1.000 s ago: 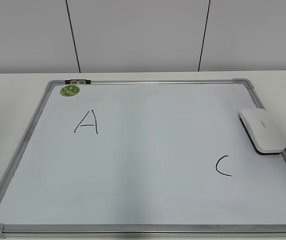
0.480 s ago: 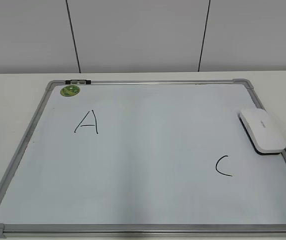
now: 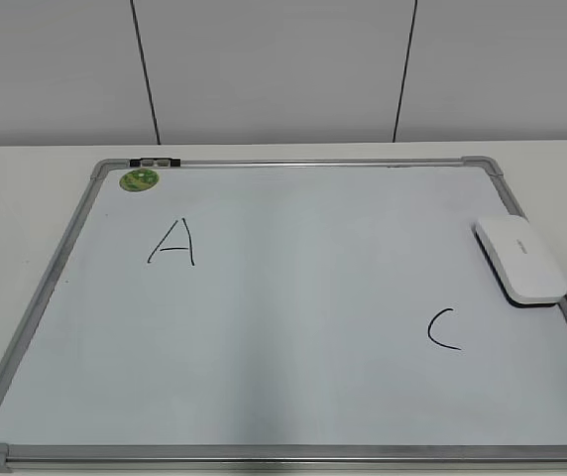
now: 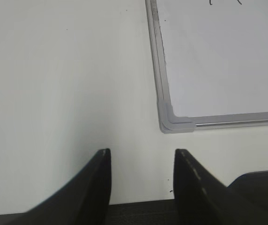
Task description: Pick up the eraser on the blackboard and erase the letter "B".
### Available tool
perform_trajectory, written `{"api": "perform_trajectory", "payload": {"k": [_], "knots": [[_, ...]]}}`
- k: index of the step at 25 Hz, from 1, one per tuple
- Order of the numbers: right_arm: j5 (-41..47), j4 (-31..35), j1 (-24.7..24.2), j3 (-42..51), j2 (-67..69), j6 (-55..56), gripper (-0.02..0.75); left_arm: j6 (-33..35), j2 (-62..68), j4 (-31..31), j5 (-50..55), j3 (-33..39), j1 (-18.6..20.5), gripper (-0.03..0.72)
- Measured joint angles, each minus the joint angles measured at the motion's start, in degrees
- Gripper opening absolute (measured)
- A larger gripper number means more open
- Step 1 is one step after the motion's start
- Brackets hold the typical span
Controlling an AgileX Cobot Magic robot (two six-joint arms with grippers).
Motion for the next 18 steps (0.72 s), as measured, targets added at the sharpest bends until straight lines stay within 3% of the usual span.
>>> {"api": "perform_trajectory", "payload": {"k": [18], "knots": [[-0.2, -0.4, 0.0, 0.5, -0.1, -0.7, 0.555, 0.0, 0.0, 0.6, -1.1, 1.1, -1.9, 0.335]]}}
